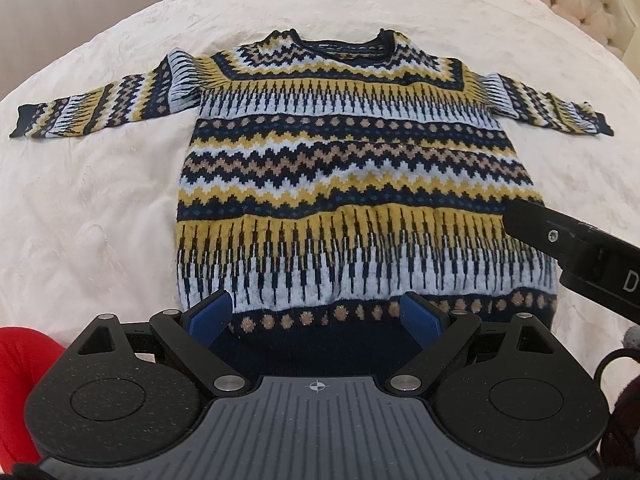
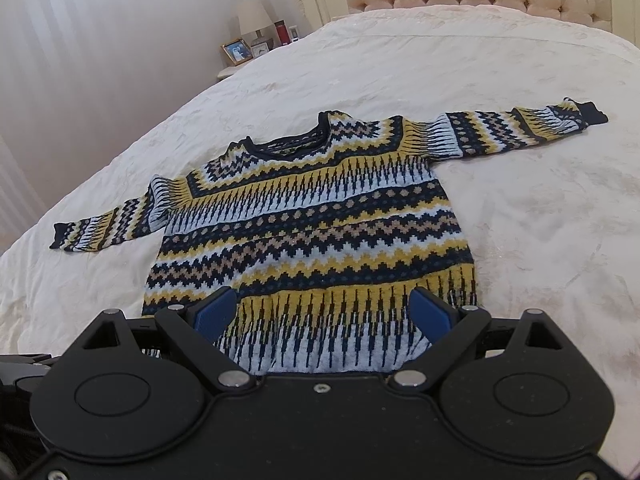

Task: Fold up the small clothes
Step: 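Move both grippers toward the flat patterned sweater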

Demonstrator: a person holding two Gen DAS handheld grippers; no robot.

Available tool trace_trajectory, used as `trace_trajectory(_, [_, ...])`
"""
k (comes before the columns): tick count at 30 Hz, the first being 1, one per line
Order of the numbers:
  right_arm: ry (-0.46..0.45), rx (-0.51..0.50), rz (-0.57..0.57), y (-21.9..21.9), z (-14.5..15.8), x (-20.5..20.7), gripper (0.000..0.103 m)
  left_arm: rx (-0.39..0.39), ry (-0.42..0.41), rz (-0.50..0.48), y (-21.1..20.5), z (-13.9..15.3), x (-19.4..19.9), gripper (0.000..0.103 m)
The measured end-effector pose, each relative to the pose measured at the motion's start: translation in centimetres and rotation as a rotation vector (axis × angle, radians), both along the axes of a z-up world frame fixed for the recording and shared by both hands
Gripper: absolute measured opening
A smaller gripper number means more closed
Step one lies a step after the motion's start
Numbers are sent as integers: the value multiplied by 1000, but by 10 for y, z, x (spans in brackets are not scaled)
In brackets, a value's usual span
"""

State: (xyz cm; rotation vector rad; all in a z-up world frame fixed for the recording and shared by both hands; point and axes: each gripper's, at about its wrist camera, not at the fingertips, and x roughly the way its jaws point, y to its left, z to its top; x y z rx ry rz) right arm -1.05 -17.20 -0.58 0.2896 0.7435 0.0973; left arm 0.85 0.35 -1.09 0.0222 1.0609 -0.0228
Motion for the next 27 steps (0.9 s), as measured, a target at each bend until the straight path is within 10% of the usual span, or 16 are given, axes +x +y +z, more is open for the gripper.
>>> trace_trajectory(27, [-17, 34, 0, -3, -2, 35, 94, -31, -98, 53, 11, 10, 46, 91])
